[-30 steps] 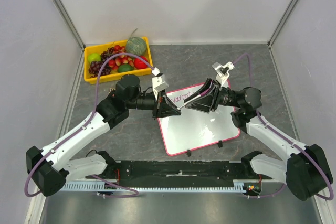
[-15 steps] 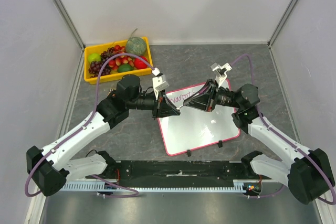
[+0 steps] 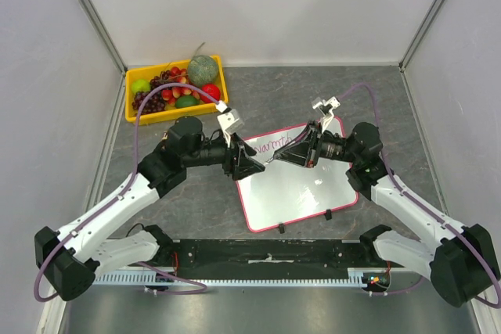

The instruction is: Write a sentence on the whiteboard

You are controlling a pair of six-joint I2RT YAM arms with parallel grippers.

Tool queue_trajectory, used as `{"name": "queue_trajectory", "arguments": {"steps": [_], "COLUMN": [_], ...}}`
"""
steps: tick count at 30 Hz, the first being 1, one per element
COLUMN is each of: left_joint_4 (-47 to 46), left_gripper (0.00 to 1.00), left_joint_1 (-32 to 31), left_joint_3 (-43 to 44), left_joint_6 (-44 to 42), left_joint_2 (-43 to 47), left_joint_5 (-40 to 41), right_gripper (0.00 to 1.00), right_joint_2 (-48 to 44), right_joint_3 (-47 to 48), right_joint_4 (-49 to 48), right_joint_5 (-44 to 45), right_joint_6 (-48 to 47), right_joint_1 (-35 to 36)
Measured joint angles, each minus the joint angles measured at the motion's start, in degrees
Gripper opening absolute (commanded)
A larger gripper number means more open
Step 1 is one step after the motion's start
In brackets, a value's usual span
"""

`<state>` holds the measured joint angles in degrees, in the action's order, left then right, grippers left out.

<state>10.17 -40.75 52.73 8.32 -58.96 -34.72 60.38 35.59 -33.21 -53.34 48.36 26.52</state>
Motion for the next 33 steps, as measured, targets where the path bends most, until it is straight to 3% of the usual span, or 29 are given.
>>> {"name": "queue_trajectory", "arguments": {"steps": [9,17,22,33], "left_joint_4": [0.09,-6.88,-16.85,-37.00], "left_gripper": [0.73,0.73,0.73,0.69], "left_joint_1": [11.30,20.98,21.66,21.66], "left_joint_3": [-9.86,-20.20,-25.86,-29.51], "left_joint_6": [8.17,16.57,20.98,25.29], "left_joint_2": [7.58,7.06,2.40,-8.72], "left_joint_5": [6.08,1.01,-4.57,-12.85], "right_gripper": [0.00,0.00,0.00,0.00], "right_joint_2": [-2.32,-5.44,-7.91,-10.54], "right_joint_3": [0.00,0.00,0.00,-2.01], "right_joint_4": [9.68,14.62,16.02,18.21], "right_joint_5": [6.95,12.33,14.49,20.15], "right_joint_6": [-7.45,-11.61,-13.03,-16.06], "right_joint_1": [0.00,0.00,0.00,1.57]}}
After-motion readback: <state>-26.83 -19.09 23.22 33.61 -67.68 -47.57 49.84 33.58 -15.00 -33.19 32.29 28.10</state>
